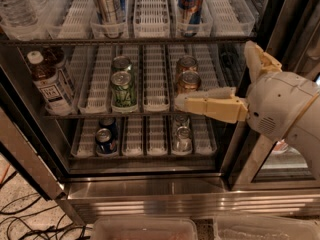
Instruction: Pick redbull can from top shelf of fridge
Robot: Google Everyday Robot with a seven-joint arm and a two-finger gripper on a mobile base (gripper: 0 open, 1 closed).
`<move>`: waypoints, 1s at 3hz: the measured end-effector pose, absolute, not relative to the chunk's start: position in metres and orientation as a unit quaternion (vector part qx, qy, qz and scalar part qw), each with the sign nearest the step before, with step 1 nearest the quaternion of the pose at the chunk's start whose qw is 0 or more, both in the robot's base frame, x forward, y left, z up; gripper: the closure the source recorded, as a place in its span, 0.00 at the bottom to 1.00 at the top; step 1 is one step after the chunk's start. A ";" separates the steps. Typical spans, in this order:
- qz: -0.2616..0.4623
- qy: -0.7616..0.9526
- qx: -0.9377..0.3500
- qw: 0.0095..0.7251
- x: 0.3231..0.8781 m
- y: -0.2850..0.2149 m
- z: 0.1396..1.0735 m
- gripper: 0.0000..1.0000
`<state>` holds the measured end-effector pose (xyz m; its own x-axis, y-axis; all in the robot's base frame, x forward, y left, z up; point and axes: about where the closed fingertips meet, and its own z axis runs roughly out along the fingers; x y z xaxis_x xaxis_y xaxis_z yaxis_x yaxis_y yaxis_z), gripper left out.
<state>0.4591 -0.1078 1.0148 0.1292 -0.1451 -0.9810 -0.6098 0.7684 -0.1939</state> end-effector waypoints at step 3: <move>0.199 0.621 -0.283 0.703 0.497 -0.099 1.027 0.00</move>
Offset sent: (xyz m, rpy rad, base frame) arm 0.0316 -0.0102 0.0042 0.1537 -0.0166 0.0152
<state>0.4974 -0.0990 1.0272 0.1501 -0.0721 -0.9860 -0.6314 0.7605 -0.1517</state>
